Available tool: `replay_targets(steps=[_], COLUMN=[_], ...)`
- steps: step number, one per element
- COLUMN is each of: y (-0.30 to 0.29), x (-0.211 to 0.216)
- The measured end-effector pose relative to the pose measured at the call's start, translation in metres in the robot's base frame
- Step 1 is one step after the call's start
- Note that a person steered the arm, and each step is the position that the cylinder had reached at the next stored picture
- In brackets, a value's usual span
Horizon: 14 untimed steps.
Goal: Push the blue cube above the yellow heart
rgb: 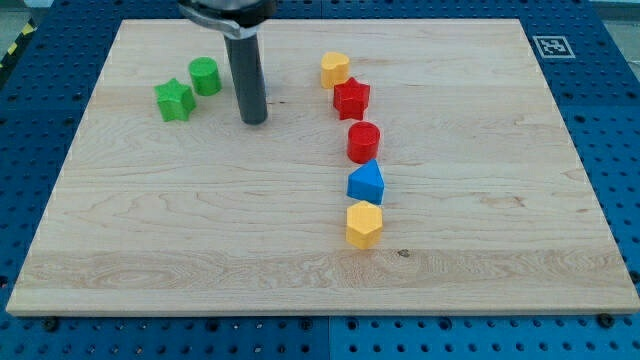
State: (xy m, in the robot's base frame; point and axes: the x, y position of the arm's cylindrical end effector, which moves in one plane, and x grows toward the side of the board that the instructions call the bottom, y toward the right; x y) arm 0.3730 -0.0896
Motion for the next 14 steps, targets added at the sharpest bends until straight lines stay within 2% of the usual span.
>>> replay_targets(steps=[2, 5, 9, 14], y=[0.0, -0.058, -0.024, -0.011], x=[-0.041, -0.076, -0.138, -0.11])
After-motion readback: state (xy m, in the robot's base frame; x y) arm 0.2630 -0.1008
